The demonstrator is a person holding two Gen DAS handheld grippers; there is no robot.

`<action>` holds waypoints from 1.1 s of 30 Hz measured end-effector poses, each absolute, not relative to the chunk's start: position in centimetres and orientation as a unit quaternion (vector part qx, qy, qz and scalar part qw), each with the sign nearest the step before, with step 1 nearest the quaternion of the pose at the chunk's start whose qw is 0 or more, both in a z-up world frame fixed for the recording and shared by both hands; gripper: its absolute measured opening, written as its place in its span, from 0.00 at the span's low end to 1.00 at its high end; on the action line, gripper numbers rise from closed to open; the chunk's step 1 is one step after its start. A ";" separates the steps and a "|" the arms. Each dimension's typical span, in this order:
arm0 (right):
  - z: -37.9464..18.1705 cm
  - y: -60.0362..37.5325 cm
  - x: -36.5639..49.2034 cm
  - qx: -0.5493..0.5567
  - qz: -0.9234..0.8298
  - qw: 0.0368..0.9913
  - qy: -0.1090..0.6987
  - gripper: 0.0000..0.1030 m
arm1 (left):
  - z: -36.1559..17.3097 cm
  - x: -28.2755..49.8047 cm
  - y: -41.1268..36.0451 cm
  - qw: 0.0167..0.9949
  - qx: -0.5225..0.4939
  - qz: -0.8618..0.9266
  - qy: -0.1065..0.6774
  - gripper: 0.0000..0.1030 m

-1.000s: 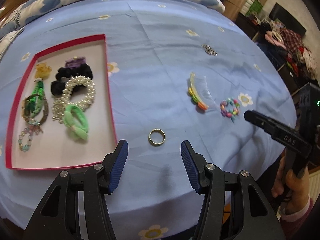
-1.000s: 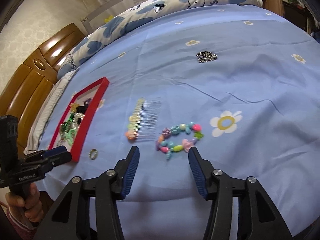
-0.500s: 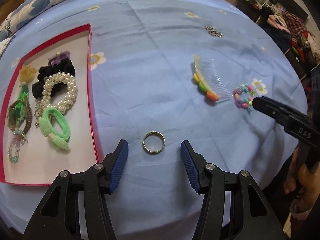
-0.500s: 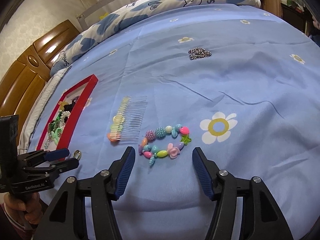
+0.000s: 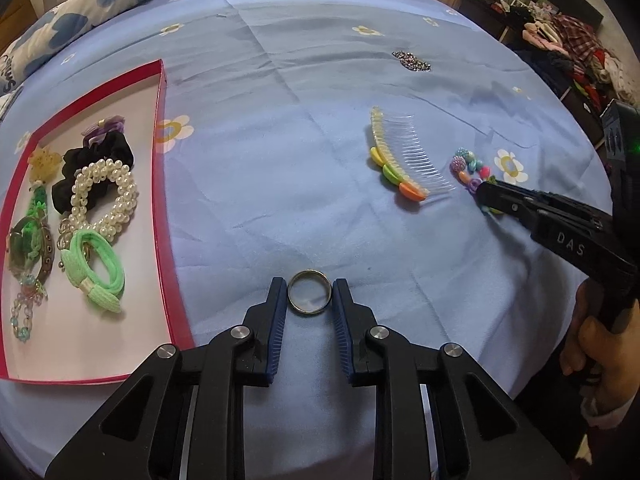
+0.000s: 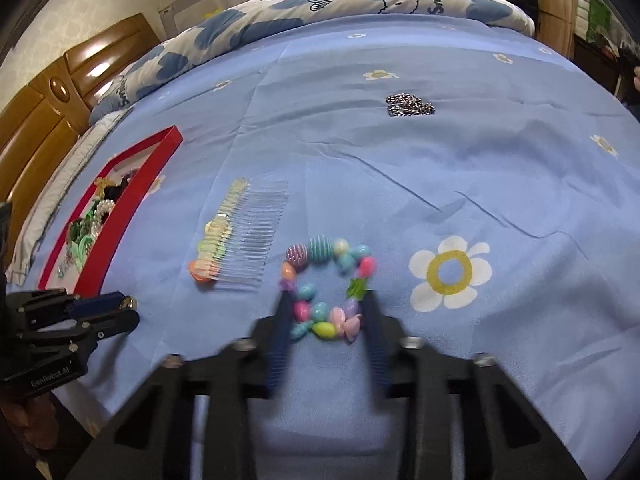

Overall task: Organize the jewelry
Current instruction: 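Grasp the gold ring with the left tool while the right grasps the pastel beaded bracelet, then carry the ring and pastel bracelet into the tray and lower them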

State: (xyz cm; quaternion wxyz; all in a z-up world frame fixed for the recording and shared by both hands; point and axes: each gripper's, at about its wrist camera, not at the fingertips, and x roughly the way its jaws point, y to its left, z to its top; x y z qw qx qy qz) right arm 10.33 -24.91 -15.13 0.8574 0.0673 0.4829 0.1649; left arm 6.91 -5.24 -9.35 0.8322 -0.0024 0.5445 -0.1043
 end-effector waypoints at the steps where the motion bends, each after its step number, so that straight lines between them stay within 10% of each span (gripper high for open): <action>1: -15.0 -25.2 10.3 0.075 0.168 0.857 0.482 0.13 | -9.2 6.9 -5.1 0.832 -0.007 -0.106 0.544 0.20; 33: -7.3 -18.3 9.1 0.095 0.280 0.855 0.426 0.09 | -3.0 3.3 3.3 0.870 -0.099 -0.065 0.479 0.20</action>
